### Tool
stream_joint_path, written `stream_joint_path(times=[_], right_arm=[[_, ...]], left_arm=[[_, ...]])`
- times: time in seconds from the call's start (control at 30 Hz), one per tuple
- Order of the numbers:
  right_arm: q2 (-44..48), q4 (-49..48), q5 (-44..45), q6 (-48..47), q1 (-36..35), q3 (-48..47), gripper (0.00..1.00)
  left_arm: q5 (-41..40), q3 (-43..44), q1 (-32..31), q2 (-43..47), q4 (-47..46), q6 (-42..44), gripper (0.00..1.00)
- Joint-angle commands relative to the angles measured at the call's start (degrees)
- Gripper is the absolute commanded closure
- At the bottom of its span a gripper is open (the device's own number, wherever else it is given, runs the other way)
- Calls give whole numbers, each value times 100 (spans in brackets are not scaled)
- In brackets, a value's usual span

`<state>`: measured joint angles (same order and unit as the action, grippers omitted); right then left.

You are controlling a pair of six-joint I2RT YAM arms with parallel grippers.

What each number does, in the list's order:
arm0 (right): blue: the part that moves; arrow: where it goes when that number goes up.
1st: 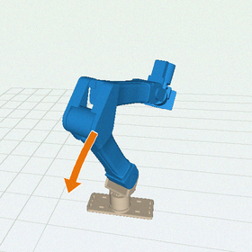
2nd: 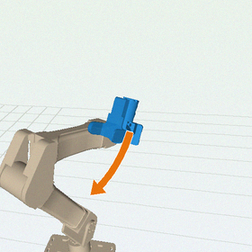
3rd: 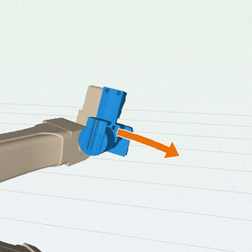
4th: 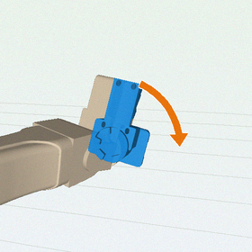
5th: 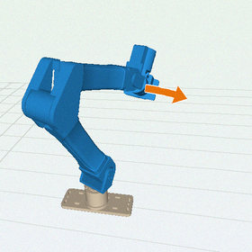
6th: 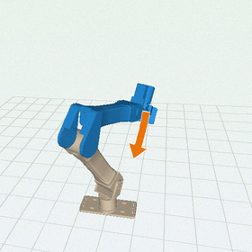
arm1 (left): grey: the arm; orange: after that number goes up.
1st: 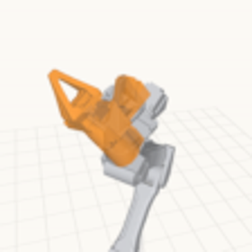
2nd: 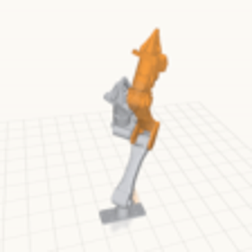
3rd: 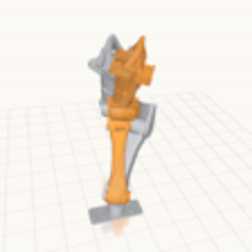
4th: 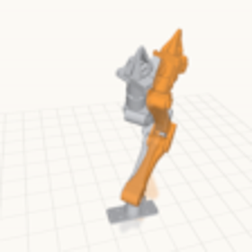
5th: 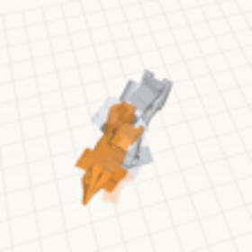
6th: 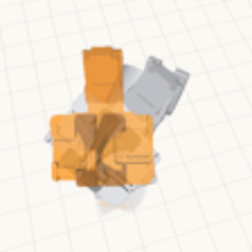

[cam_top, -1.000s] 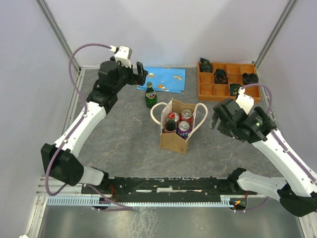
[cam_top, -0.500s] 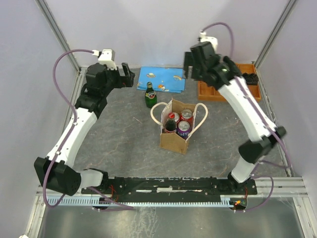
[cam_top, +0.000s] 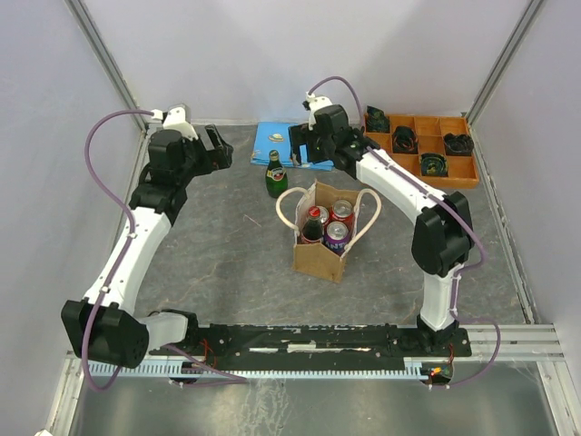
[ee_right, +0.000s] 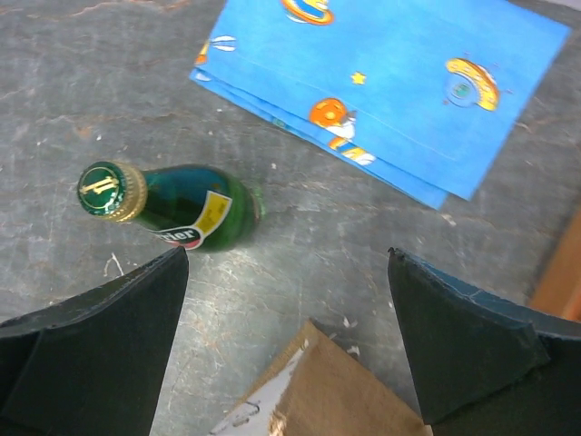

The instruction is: Place the beverage into the canvas bag

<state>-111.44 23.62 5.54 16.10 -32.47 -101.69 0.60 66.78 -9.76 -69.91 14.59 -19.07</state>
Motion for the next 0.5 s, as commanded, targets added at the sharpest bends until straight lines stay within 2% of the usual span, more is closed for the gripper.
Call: stream_joint_path(times=[0.0,0.27,0.47], right_arm=[[-100,-1481,-944,-541,3,300,1],[-511,-2008,-2281,-962,-1,402,1],[-727,-2038,-2897,-1110,21,334,2]], left_arm=[[157,-98,70,89,-255,-306,0],[166,-200,104,-119,-498,-455,0],[205,-201,113,-273,-625,-432,0]])
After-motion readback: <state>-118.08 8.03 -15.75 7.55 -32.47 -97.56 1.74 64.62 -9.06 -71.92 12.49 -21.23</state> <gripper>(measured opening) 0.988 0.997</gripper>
